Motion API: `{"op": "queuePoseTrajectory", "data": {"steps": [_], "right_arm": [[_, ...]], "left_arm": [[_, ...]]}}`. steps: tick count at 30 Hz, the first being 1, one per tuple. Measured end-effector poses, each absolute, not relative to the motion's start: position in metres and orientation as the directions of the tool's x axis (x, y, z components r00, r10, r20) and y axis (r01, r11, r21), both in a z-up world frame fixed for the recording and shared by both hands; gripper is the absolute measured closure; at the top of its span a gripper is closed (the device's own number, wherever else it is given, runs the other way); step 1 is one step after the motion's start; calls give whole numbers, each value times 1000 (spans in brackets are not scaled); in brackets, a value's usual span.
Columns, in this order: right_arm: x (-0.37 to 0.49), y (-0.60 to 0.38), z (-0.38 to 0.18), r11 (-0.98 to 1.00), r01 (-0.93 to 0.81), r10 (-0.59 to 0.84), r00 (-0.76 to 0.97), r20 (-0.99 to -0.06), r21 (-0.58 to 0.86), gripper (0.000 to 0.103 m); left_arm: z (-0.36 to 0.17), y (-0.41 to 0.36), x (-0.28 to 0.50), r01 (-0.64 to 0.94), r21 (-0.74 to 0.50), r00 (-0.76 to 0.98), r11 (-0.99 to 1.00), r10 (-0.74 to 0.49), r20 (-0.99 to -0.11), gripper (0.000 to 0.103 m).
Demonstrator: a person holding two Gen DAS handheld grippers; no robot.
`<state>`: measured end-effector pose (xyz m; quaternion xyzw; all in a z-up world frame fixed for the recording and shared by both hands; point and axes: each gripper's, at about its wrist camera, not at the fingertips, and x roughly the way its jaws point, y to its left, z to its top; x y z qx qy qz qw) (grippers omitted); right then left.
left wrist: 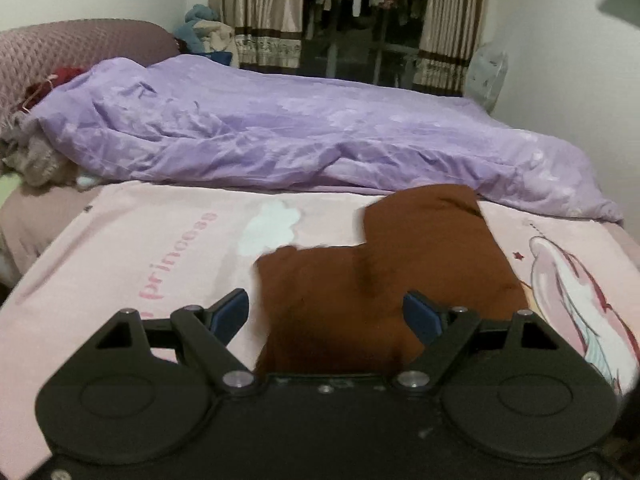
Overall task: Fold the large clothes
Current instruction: 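Grasp the folded jacket with the right gripper and fold it over again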
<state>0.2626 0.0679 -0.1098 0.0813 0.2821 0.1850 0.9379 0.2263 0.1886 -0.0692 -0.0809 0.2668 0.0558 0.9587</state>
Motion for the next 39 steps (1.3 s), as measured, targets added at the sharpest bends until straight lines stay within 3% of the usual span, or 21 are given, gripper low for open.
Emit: {"op": "queuePoseTrajectory", "data": {"steps": [5,10,12,16,19,21,25,28,34,36,39], "right_arm": [[235,95,-122,932,-335,358,804,-475,136,76],[251,46,-111,820,-353,553,693,-462,451,76],[256,30,-103,797,-336,573,683,-452,502,72],[253,16,-82,868,-318,471,770,-431,381,50],[257,21,-97,898,-304,427,772,-470,316,53],[262,31,-119,917,-295,393,779,-488,268,54],[240,60,-136,963,-257,267,861,-433,82,52],[237,60,-119,958,-267,283,856,-433,99,52],[248,46,-122,939,-273,339,830,-443,207,52],[246,48,-125,941,-273,335,837,-432,200,52],[248,49,-126,940,-279,339,834,-436,198,52]], "left_arm": [[-119,190,251,-215,-19,761,976,155,-629,15],[-166,216,268,-288,-59,686,956,163,-709,13],[-166,214,267,-279,-27,690,960,181,-701,13],[-173,204,260,-272,56,700,961,238,-674,13],[-180,207,256,-276,28,703,961,222,-676,10],[-187,212,255,-284,6,704,959,213,-677,3],[-186,214,254,-285,-4,726,959,213,-653,3],[-158,205,252,-298,49,751,953,266,-604,7],[-85,167,275,-256,44,893,966,253,-371,7],[-86,159,306,-219,57,904,974,225,-363,7],[-109,158,357,-249,125,860,960,278,-427,7]]}}
